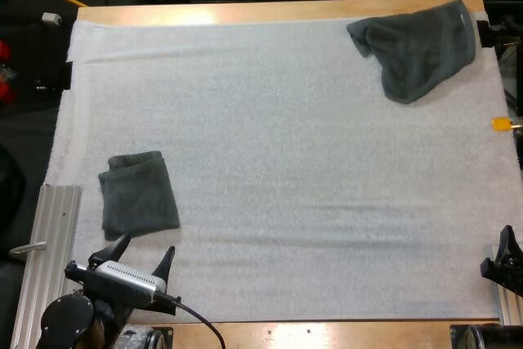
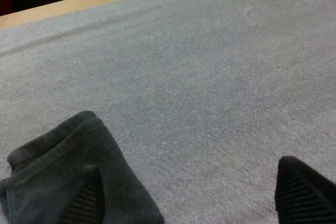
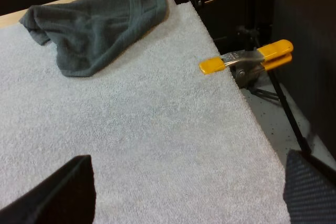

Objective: Pick towel from pile, fold and stack

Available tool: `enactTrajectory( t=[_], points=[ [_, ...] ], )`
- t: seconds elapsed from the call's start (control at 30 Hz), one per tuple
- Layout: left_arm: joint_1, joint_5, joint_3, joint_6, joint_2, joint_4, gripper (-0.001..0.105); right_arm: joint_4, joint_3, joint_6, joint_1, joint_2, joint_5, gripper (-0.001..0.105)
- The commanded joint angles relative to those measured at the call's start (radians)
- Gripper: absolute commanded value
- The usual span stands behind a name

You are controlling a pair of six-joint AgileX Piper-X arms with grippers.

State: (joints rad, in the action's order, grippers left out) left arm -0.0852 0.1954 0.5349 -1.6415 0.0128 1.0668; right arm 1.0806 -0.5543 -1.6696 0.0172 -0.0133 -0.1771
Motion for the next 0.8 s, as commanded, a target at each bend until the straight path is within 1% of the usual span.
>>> enactTrajectory(
  t=[0.0, 0.27, 0.47, 0.53, 0.63, 0.77],
  points=[
    [-0.005, 0.002, 0.0, -0.007, 0.134, -0.011, 0.065, 0.002, 0.001, -0.01, -0.002, -0.037, -0.005, 0.071],
    [-0.005, 0.002, 0.0, -0.007, 0.134, -0.017, 0.065, 0.002, 0.001, -0.01, -0.002, -0.037, 0.002, 0.071],
    [-0.005, 0.002, 0.014, -0.007, 0.127, -0.026, 0.065, 0.004, -0.035, -0.01, -0.002, -0.018, 0.065, 0.071],
    [-0.005, 0.002, 0.029, -0.007, 0.118, -0.026, 0.065, 0.006, -0.063, -0.01, -0.002, 0.002, 0.075, 0.071],
    [-0.008, 0.002, 0.062, -0.01, 0.086, -0.026, 0.065, 0.008, -0.113, -0.019, -0.002, 0.043, 0.12, 0.071],
    [-0.059, 0.002, 0.119, -0.01, 0.026, -0.047, 0.065, 0.012, -0.191, -0.018, -0.002, 0.106, 0.196, 0.071]
  ],
)
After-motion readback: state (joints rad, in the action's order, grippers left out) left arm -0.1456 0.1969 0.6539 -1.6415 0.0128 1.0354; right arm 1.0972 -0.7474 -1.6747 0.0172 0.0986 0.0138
